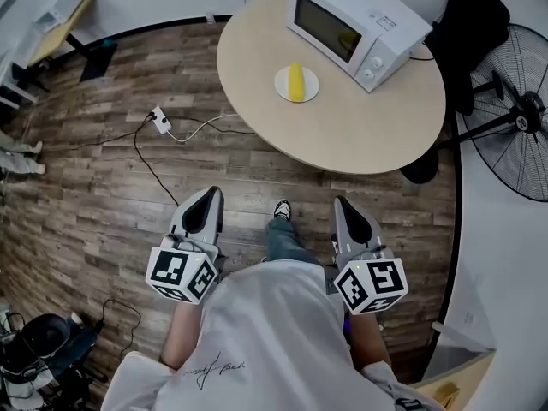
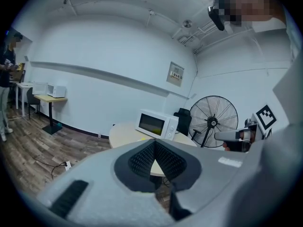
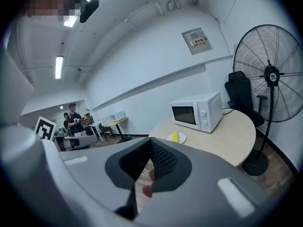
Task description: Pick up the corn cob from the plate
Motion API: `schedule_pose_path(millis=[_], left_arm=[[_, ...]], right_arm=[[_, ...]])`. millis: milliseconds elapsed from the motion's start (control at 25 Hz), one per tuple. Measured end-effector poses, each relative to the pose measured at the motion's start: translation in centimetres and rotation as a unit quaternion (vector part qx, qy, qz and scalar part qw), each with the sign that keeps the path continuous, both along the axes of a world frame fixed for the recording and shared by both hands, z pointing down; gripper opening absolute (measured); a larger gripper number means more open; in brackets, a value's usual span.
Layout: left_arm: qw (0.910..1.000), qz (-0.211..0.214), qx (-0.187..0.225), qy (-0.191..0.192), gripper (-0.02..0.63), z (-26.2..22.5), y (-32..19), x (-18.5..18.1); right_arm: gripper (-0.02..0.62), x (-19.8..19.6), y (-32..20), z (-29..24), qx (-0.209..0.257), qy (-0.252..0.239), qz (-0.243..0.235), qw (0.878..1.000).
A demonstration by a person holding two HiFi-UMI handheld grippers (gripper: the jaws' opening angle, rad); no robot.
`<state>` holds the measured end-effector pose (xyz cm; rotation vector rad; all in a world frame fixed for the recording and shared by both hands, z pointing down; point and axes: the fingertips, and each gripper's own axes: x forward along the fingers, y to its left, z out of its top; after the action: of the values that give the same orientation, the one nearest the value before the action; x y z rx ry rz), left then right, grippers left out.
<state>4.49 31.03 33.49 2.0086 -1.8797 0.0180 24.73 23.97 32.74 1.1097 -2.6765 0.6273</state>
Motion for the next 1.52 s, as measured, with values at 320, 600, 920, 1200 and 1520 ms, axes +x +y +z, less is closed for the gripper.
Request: schedule_pose_path(millis=[320, 600, 920, 1200, 1520], left_arm=[[0.9999, 0.010, -0.001, -0.003, -0.009, -0.1, -6.1, -0.9], [0.9998, 0.017, -0.002, -0.007, -0.009, -0.3, -11.1, -1.3], [0.9997, 0.020, 0.003, -0.012, -0.009, -0.3, -15.9, -1.7], [0.9998, 0.021, -0.003, -0.005, -0.009, 0.0, -18.1, -1.8], [0.9988, 0.047, -0.007, 0.012, -0.009, 1.0, -21.2, -1.6]], right_arm=[[0.014, -1.8, -6.0, 0.5, -0.009, -0.002, -0.008, 1.000], [0.014, -3.0, -10.9, 0.8, -0.012, -0.008, -0.014, 1.000], [0.014, -4.0, -15.4, 1.2, -0.010, -0.011, -0.024, 1.000], [0.014, -4.7, -17.8, 1.0, -0.012, -0.012, -0.025, 1.000], [0.014, -4.8, -20.4, 0.8, -0.006, -0.008, 0.004, 1.000]])
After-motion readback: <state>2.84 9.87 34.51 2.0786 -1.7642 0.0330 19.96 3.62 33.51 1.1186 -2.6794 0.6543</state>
